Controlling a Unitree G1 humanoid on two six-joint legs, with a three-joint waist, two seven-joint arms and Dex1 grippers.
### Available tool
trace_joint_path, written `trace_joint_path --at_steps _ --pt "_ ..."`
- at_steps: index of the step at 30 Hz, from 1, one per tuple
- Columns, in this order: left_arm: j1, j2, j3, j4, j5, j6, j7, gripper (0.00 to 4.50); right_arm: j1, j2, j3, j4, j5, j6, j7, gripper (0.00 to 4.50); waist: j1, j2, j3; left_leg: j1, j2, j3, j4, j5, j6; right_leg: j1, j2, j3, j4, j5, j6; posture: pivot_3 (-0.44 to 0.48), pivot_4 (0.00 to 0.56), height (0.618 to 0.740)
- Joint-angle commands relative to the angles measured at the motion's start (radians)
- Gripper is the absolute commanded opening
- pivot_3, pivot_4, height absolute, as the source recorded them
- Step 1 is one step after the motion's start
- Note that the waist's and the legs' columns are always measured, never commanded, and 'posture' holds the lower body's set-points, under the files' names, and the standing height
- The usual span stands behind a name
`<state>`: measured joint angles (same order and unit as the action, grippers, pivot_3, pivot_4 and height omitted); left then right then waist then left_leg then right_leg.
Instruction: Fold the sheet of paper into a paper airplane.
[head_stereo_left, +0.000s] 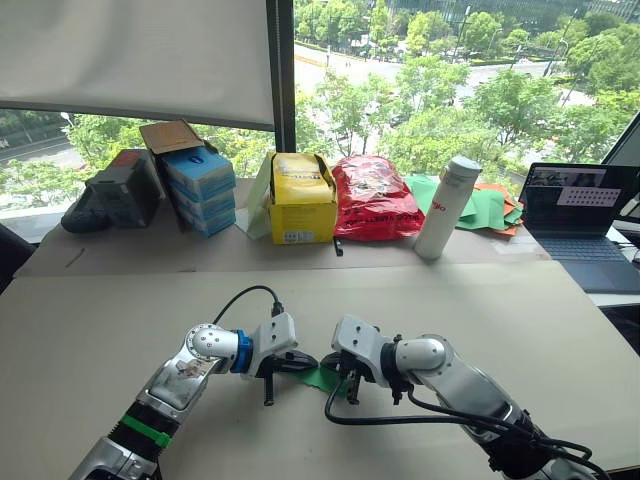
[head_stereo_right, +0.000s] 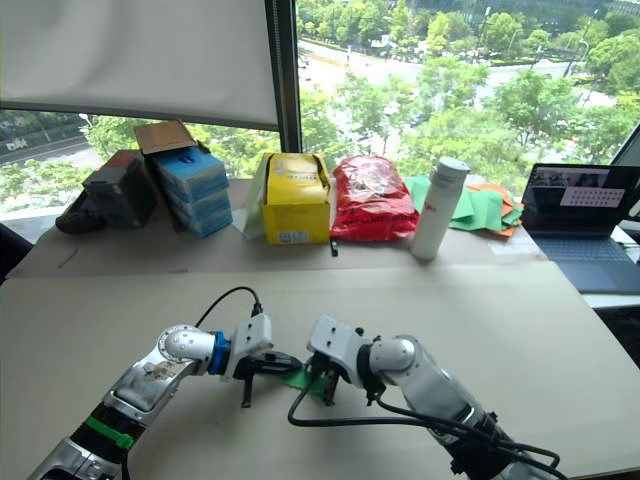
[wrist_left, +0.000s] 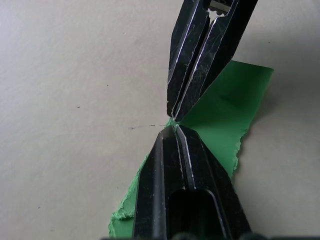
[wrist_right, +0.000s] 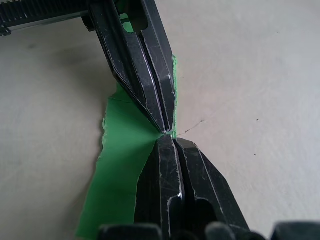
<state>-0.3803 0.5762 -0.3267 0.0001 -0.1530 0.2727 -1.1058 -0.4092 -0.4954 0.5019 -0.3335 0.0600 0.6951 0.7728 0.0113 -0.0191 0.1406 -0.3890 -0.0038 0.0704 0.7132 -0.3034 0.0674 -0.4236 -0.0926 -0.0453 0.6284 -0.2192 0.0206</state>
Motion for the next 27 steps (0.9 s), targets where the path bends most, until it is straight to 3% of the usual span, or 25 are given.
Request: trace_joint_path --at_steps 1,14,27 --pt "0.004 -0.001 -0.007 0.007 0.023 -0.004 0.01 0.0 0.006 -0.002 0.0 -0.003 -0.015 0.041 -0.016 0.05 0.0 0.0 0.0 0.0 0.0 0.0 0.0 0.0 0.0 0.0 0.0 0.0 0.0 0.0 0.0 0.0 0.15 0.74" --pt "0.024 0.012 -0.031 0.031 0.069 -0.038 0.023 0.0 0.04 -0.096 0.106 0.022 -0.072 0.097 0.026 0.05 0.002 0.0 -0.004 0.003 0.0 0.0 0.0 -0.001 0.001 0.003 -0.001 0.0 -0.001 0.0 0.0 0.0 0.15 0.74" --pt "0.018 0.013 -0.038 0.051 0.079 -0.047 0.027 0.0 0.134 -0.229 0.065 -0.056 -0.068 0.112 0.041 0.05 0.016 0.0 -0.01 0.006 0.0 -0.001 0.0 -0.002 0.003 0.006 -0.003 -0.001 -0.003 0.0 0.0 0.0 0.15 0.74"
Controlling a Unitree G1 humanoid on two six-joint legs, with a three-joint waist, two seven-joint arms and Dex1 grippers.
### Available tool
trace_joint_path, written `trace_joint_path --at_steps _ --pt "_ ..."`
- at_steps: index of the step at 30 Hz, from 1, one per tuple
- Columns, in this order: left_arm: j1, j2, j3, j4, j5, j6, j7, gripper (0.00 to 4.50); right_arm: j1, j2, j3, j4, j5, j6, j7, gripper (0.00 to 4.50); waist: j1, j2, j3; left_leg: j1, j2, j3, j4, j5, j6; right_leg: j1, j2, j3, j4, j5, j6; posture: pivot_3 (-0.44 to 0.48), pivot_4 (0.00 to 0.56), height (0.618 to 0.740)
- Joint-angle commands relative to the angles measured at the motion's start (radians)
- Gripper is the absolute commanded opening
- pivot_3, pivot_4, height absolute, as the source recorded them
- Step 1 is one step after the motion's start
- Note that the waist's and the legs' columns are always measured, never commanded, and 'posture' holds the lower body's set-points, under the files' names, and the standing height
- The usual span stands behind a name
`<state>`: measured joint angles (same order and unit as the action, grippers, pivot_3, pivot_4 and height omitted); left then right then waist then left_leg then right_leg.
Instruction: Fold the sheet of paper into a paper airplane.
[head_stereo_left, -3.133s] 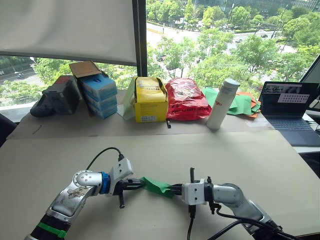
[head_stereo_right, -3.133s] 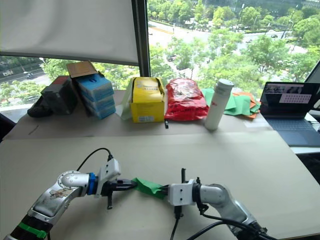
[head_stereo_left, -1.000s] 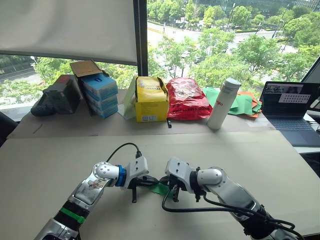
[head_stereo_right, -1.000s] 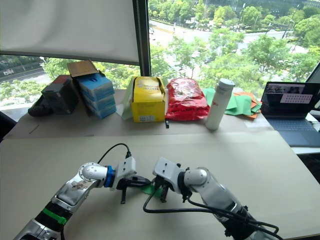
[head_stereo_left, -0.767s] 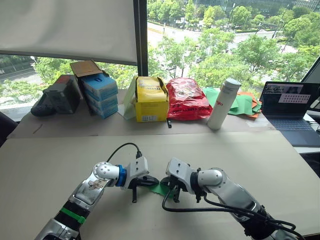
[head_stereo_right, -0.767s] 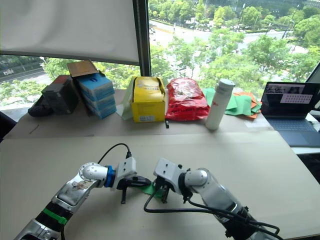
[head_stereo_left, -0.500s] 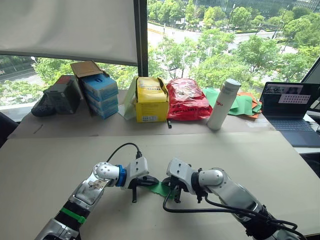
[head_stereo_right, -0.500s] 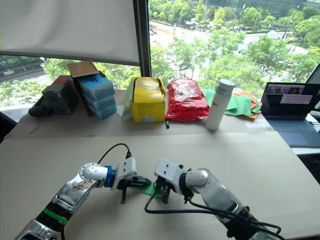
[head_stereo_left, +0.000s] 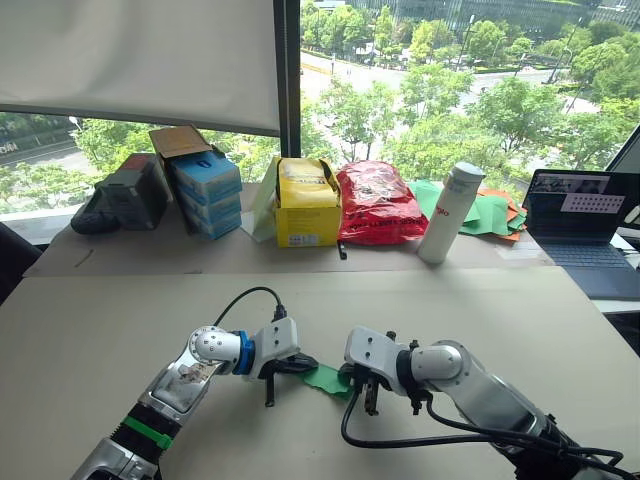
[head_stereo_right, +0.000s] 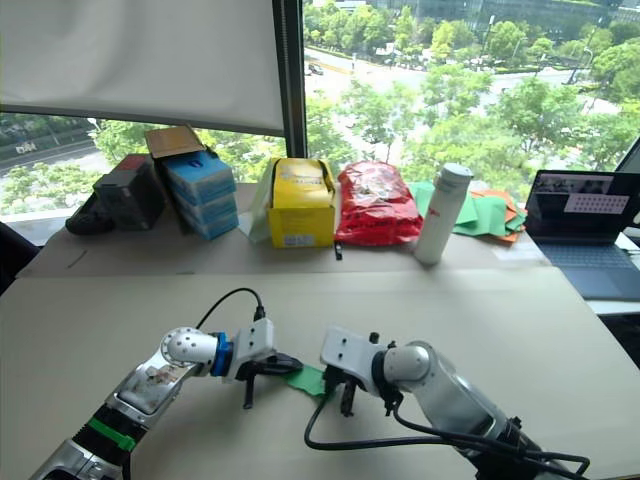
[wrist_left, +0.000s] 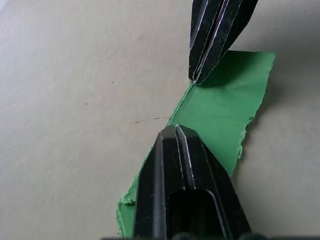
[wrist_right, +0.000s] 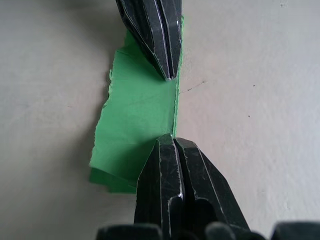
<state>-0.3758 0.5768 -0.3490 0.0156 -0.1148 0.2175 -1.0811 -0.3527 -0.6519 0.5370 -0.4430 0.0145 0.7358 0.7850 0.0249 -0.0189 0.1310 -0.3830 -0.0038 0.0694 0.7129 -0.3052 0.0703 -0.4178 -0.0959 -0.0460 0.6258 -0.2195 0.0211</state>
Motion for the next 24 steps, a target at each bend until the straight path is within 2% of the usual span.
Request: trace_joint_path --at_steps 1,7,14,18,24 --pt "0.013 0.012 -0.016 0.036 0.04 0.008 0.002 0.0 0.085 -0.083 0.026 0.046 -0.021 0.073 0.03 0.05 0.004 0.0 -0.001 0.001 0.0 0.0 0.0 0.0 0.0 0.0 0.0 0.0 0.0 0.0 0.0 0.0 0.15 0.74" --pt "0.004 0.01 -0.021 0.044 0.041 0.001 0.0 0.0 0.14 -0.158 -0.024 -0.012 -0.01 0.069 0.034 0.05 0.018 0.001 -0.002 0.002 0.0 0.0 0.0 -0.002 0.004 0.0 -0.003 -0.002 -0.002 0.0 0.0 0.0 0.15 0.74" --pt "-0.004 0.008 -0.024 0.053 0.044 -0.009 -0.002 0.0 0.053 -0.07 -0.206 -0.075 0.086 0.001 0.013 0.05 0.014 0.0 -0.002 -0.001 0.0 0.0 0.0 -0.002 0.003 0.0 -0.009 -0.003 -0.002 0.001 0.001 0.0 0.15 0.74" --pt "-0.007 0.009 -0.027 0.055 0.046 -0.013 -0.005 0.0 0.0 0.017 -0.268 -0.122 0.171 0.005 0.01 0.05 0.008 0.001 -0.001 -0.005 -0.001 0.0 0.001 -0.001 0.001 -0.003 -0.002 -0.003 0.0 0.001 0.001 0.0 0.15 0.74" --pt "-0.021 0.007 -0.028 0.055 0.049 -0.013 -0.011 0.0 -0.016 0.078 -0.155 -0.115 0.136 0.009 -0.02 0.05 -0.001 0.001 -0.001 -0.005 0.0 0.0 0.0 0.0 0.0 -0.003 0.001 -0.001 0.0 0.0 0.001 0.0 0.15 0.74"
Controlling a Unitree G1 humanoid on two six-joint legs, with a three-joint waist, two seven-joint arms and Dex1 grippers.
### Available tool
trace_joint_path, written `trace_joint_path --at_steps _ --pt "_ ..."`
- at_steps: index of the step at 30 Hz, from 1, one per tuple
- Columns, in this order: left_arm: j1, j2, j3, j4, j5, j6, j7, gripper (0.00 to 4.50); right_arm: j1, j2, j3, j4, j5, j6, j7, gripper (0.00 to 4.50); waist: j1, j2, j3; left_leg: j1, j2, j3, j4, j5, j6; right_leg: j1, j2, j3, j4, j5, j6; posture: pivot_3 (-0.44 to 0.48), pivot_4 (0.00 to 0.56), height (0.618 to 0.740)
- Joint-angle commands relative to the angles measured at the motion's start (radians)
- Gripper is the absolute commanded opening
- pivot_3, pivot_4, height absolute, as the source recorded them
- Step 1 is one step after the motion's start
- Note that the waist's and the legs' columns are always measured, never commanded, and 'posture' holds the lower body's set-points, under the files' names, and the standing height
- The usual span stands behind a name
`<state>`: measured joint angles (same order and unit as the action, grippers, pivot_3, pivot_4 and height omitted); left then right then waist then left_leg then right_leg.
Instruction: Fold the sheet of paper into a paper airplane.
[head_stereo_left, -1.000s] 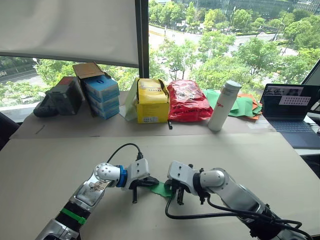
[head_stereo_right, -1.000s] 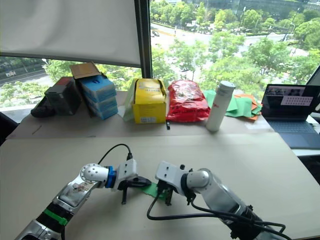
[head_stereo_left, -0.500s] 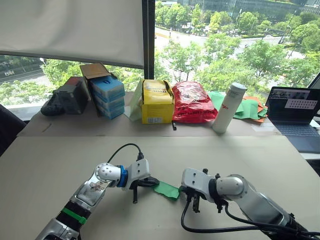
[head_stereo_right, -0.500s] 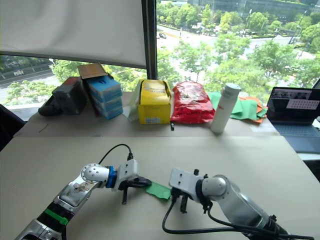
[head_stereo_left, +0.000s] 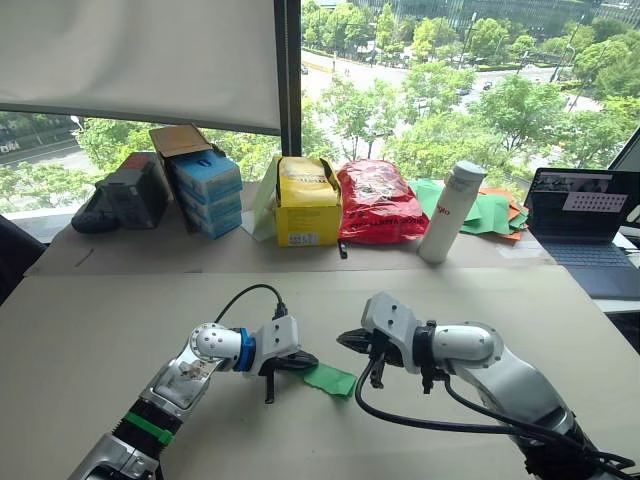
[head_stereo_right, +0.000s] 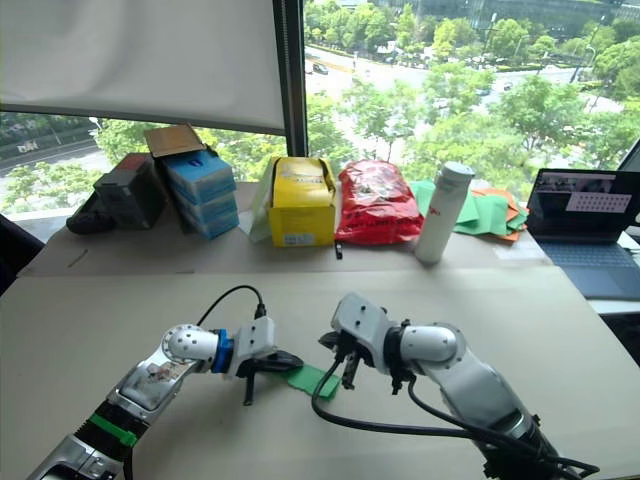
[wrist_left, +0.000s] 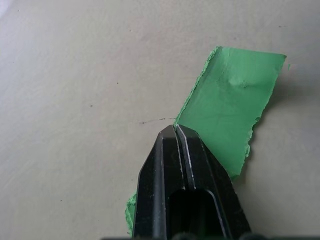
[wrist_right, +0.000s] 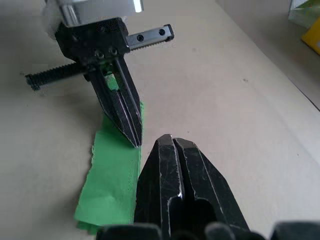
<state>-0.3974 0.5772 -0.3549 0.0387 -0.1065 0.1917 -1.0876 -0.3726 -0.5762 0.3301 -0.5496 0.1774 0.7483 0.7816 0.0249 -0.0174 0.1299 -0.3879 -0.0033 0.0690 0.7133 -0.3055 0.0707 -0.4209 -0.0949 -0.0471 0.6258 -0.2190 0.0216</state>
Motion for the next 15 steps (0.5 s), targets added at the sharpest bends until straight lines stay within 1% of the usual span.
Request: trace_joint_path --at_steps 1,4,6,11,15 --pt "-0.006 0.006 -0.023 0.033 0.041 0.013 -0.006 0.0 0.01 0.006 0.084 0.005 -0.042 -0.002 -0.023 0.05 -0.002 0.0 0.0 0.0 0.0 0.0 0.0 0.0 0.0 0.0 0.0 0.0 0.0 0.0 0.0 0.0 0.15 0.74" --pt "-0.034 0.001 -0.028 0.034 0.04 0.01 -0.023 0.0 0.035 0.001 0.162 0.066 -0.089 0.001 -0.039 0.05 -0.003 0.0 0.0 0.0 0.0 0.0 0.0 0.0 0.0 -0.001 0.0 0.0 0.0 0.0 0.0 0.0 0.15 0.74" --pt "-0.057 -0.005 -0.039 0.036 0.04 0.007 -0.041 0.0 0.051 -0.009 0.192 0.111 -0.115 0.011 -0.046 0.05 -0.004 0.0 0.0 0.0 0.0 0.0 0.0 0.0 0.0 0.0 0.001 0.0 0.0 0.0 0.0 0.0 0.15 0.74" --pt "-0.079 -0.025 -0.063 0.035 0.043 0.005 -0.073 0.0 0.066 -0.029 0.212 0.138 -0.121 0.035 -0.033 0.05 -0.008 0.001 0.0 0.0 0.0 0.001 0.0 0.0 0.0 0.0 0.002 0.0 0.0 0.0 0.0 0.0 0.15 0.74" --pt "-0.09 -0.053 -0.081 0.049 0.058 -0.005 -0.075 0.0 0.072 -0.032 0.222 0.144 -0.121 0.065 -0.033 0.05 -0.007 0.0 0.0 0.0 -0.001 0.001 0.0 0.0 0.0 0.001 0.002 0.0 0.0 0.0 0.0 0.0 0.15 0.74"
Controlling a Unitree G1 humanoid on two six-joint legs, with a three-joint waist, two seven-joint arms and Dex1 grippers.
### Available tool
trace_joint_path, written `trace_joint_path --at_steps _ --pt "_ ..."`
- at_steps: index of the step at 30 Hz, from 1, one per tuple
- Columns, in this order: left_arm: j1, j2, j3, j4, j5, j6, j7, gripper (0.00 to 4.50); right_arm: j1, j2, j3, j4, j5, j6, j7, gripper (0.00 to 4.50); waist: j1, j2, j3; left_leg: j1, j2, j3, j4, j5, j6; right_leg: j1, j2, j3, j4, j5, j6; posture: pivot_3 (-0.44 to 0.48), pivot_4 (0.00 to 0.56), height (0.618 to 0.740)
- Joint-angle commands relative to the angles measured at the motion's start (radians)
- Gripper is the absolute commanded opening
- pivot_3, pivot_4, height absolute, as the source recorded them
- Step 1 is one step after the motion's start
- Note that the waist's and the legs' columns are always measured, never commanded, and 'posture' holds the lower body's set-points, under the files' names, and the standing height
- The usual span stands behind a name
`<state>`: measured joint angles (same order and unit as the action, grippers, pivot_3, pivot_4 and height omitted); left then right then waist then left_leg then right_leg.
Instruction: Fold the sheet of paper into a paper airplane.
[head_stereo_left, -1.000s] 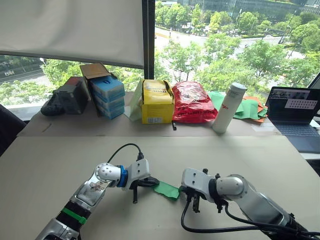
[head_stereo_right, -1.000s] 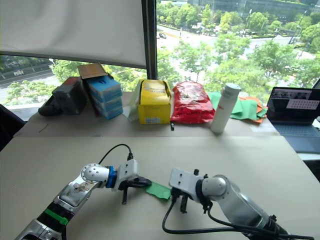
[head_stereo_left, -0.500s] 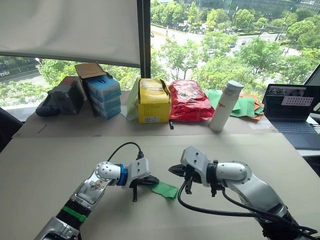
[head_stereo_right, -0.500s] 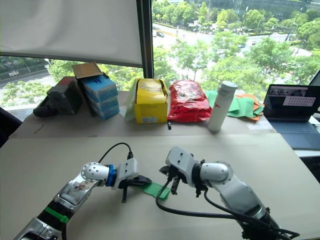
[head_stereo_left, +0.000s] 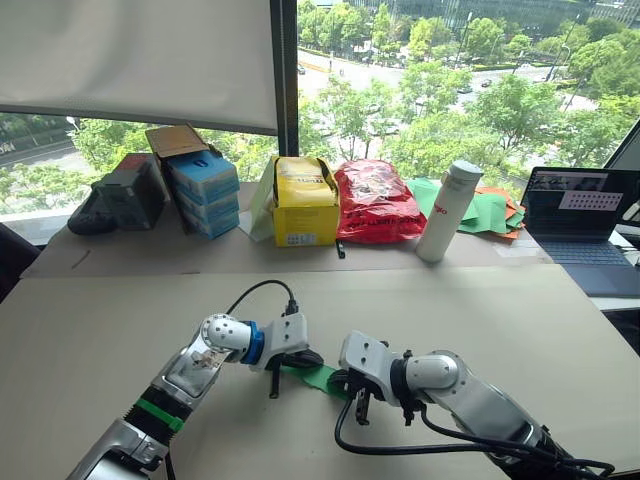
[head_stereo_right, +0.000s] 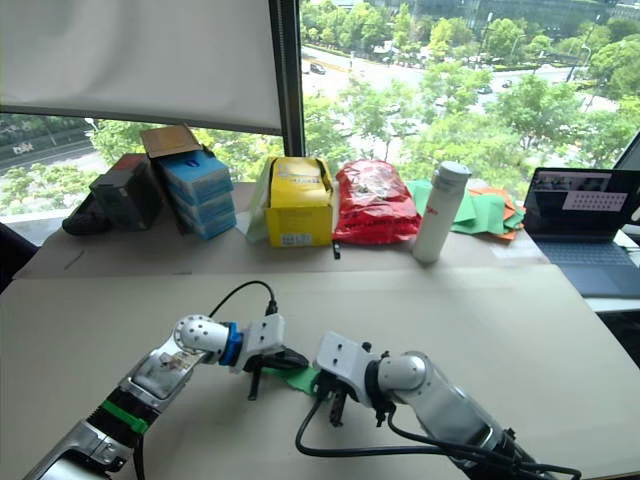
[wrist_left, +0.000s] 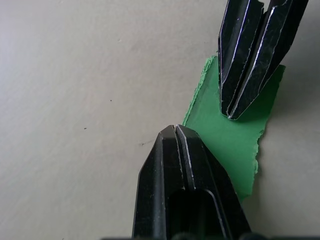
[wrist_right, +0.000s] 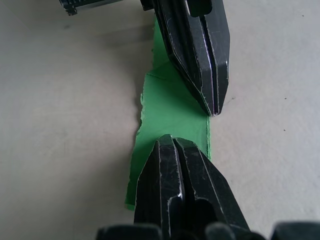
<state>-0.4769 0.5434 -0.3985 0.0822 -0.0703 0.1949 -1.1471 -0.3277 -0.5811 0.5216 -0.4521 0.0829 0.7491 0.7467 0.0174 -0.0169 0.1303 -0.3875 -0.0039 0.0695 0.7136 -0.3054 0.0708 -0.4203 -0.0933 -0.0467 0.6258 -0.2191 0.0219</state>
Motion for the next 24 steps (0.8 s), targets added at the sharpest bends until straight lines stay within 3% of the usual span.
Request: trace_joint_path --at_steps 1,7,24 --pt "-0.012 -0.026 -0.045 0.008 0.027 -0.01 -0.018 0.0 0.029 -0.025 0.033 0.046 -0.025 0.067 0.0 0.05 0.002 0.0 0.0 0.0 0.0 0.0 0.0 0.0 0.0 0.0 0.0 0.0 0.0 0.0 0.0 0.0 0.15 0.74" --pt "-0.015 -0.03 -0.068 0.041 0.072 -0.034 -0.022 0.0 0.035 -0.028 0.033 0.039 -0.026 0.072 -0.009 0.05 0.002 0.0 0.0 0.001 0.0 0.0 0.0 0.0 0.0 0.0 0.0 0.0 0.0 0.0 0.0 0.0 0.15 0.74" --pt "0.065 0.136 0.003 0.127 0.091 -0.104 -0.052 0.0 0.025 -0.028 0.043 0.043 -0.024 0.086 -0.019 0.05 -0.015 0.001 -0.006 0.007 0.002 0.0 -0.003 0.0 0.0 0.003 0.0 0.002 0.0 -0.001 -0.002 0.0 0.15 0.74"
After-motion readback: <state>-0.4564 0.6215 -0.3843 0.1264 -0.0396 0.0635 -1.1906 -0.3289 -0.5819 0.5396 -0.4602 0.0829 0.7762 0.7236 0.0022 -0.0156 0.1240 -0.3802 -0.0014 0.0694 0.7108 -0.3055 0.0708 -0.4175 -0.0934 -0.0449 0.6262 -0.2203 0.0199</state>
